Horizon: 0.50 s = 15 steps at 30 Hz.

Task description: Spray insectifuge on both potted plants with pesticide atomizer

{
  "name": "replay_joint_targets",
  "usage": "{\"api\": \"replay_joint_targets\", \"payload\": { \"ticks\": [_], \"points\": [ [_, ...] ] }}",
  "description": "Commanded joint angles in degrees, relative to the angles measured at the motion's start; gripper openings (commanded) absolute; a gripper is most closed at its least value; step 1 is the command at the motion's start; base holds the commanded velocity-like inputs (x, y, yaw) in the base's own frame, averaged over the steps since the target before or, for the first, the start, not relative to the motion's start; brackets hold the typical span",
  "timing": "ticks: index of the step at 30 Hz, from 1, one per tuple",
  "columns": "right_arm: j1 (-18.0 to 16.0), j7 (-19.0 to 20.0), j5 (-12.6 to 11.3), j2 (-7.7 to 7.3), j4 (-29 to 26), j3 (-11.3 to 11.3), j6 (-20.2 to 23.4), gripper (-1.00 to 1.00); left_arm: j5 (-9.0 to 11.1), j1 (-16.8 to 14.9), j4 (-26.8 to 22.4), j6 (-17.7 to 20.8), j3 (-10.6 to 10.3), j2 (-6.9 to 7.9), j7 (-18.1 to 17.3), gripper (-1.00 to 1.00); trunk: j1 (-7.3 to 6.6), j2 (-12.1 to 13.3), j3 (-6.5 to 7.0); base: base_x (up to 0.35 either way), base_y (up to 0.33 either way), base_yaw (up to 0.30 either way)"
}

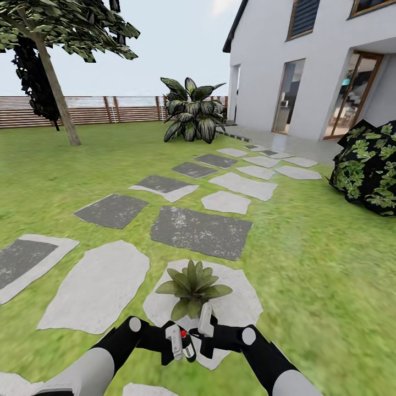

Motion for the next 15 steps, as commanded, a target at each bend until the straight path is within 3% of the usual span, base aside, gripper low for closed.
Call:
{"api": "replay_joint_targets", "payload": {
  "ticks": [1,15],
  "points": [
    [-0.02,-0.01,0.51,0.03,-0.06,-0.06,-0.29,-1.00,-0.41,-0.02,-0.07,-0.20,0.35,-0.04,-0.22,-1.00,-0.01,-0.02,-0.05,0.000,0.000,0.000],
    [-0.02,-0.01,0.47,0.01,-0.06,-0.06,-0.29,-1.00,-0.15,-0.02,0.01,-1.79,0.38,-0.55,-0.24,-1.00,-0.01,-0.02,-0.05,0.000,0.000,0.000]
  ]
}}
